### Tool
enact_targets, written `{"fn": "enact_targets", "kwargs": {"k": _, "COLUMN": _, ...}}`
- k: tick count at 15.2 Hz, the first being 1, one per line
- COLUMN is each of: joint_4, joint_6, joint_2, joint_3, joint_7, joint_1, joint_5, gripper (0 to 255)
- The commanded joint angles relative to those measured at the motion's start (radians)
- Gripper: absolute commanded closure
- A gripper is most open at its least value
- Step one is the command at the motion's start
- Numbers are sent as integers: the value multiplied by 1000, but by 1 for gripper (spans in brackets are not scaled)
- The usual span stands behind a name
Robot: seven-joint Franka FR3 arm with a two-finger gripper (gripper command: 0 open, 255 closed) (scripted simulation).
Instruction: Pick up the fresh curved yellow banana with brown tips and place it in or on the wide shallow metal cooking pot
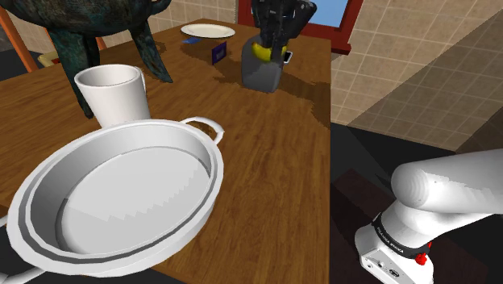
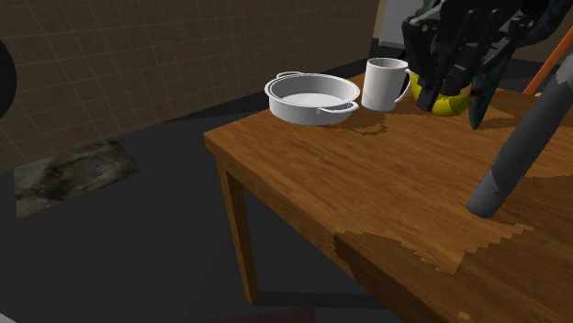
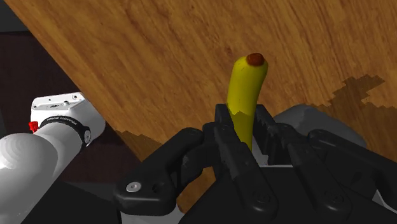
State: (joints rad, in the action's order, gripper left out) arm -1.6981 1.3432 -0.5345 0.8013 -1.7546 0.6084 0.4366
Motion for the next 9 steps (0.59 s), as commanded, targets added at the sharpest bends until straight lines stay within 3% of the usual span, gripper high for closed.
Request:
{"fn": "enact_targets", "kwargs": {"k": 1, "joint_4": 27, "joint_6": -7, "joint_2": 5, "joint_3": 34, "joint_7": -42, "joint_1": 0, "joint_5": 9, "gripper": 255}}
{"fn": "enact_targets", "kwargs": {"k": 9, "joint_4": 165, "joint_6": -2, "joint_2": 52, "joint_3": 269, "joint_7": -260, "joint_1": 50, "joint_5": 42, "gripper": 255}}
